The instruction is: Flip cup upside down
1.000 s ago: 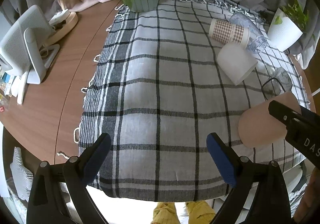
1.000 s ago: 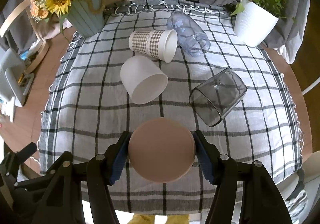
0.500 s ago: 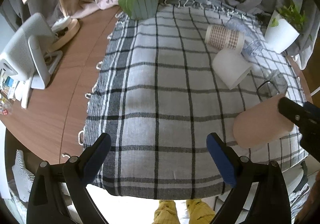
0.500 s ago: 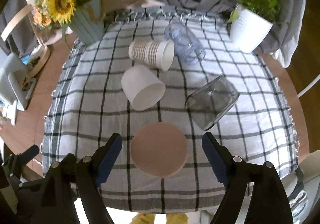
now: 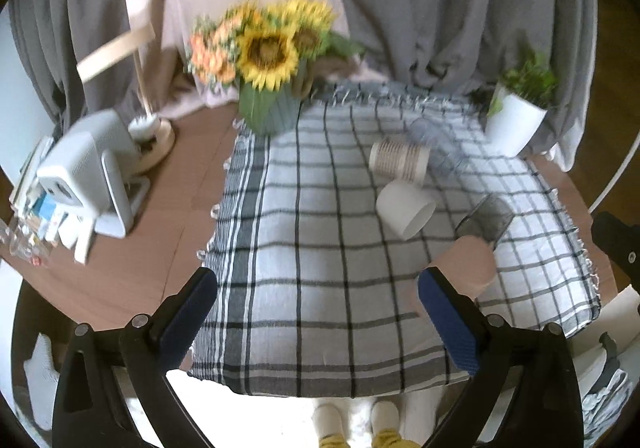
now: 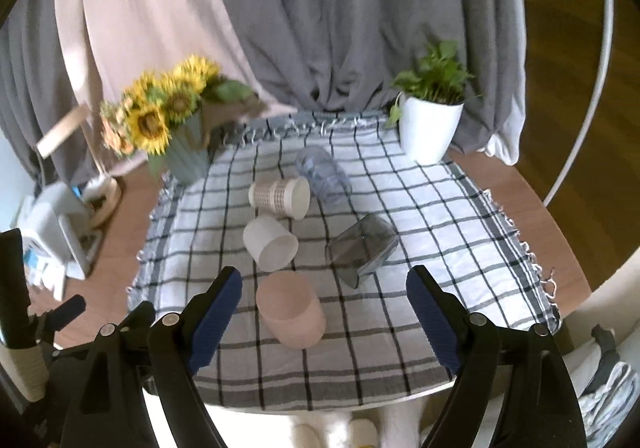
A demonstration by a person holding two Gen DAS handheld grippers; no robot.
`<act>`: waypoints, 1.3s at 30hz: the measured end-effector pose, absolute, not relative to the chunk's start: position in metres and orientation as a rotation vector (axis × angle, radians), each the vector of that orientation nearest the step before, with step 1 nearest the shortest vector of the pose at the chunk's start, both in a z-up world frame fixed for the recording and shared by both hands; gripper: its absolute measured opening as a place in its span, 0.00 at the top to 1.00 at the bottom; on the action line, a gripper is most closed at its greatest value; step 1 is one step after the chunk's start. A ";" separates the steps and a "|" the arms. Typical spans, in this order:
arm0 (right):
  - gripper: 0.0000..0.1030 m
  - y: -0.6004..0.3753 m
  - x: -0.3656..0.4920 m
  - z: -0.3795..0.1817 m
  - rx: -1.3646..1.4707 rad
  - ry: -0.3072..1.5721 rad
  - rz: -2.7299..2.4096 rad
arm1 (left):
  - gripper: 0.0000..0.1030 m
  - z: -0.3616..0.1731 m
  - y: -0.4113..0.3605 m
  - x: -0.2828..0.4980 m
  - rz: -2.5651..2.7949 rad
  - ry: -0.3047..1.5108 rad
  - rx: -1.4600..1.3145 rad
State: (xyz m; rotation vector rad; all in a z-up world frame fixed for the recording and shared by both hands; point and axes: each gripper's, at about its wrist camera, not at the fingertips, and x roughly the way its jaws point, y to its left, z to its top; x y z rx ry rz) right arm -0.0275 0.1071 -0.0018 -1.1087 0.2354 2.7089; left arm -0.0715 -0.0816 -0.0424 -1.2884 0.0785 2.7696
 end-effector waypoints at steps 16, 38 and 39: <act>0.16 0.111 0.005 0.023 -1.001 0.260 2.751 | 0.01 0.000 -0.070 -0.044 2.813 0.098 -1.077; 0.16 0.120 0.006 0.028 -0.993 0.269 2.732 | 0.00 0.007 -0.063 -0.044 2.826 0.086 -1.054; 0.16 0.120 0.006 0.028 -0.992 0.269 2.733 | 0.00 0.007 -0.063 -0.044 2.827 0.086 -1.053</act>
